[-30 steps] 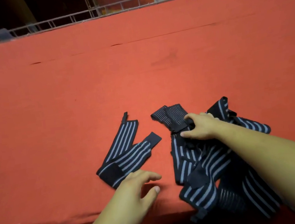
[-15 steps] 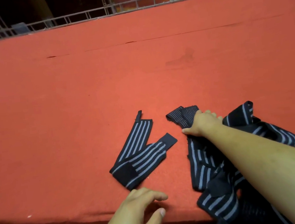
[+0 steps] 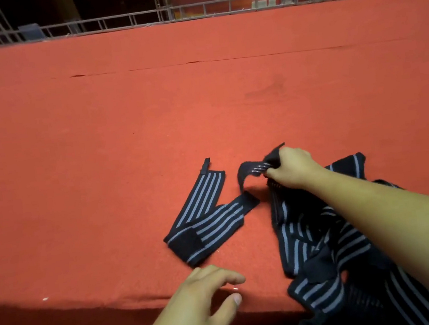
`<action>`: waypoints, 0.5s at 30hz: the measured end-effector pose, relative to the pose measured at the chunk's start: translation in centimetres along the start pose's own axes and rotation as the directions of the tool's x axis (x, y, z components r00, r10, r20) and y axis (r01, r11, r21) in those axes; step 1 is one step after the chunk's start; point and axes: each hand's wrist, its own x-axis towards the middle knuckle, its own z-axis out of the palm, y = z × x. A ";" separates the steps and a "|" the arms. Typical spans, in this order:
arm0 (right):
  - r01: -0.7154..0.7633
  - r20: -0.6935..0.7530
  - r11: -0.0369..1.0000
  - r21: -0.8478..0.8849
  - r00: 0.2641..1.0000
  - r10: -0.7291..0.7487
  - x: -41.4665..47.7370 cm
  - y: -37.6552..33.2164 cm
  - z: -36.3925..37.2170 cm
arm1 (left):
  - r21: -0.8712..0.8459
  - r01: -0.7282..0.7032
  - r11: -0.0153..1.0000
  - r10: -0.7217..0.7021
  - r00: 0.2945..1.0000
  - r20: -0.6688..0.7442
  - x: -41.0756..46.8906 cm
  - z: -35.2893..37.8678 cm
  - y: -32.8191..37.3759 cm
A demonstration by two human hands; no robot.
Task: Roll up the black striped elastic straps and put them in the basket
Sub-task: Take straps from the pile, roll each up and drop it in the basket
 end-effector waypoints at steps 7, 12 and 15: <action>0.143 -0.075 0.773 0.619 0.990 -0.122 -2.2 -2.6 -5.4 | 0.009 -0.038 0.999 0.039 0.999 -0.017 1.0 0.5 2.5; 0.058 -0.078 0.493 0.868 0.997 0.020 -3.3 -2.8 -6.7 | 0.022 -0.084 0.996 0.085 0.995 -0.045 1.8 0.7 4.7; 0.001 -0.024 0.314 0.949 0.997 0.070 -4.2 -2.8 -7.2 | 0.018 -0.130 0.991 0.131 0.985 -0.108 2.8 0.9 6.7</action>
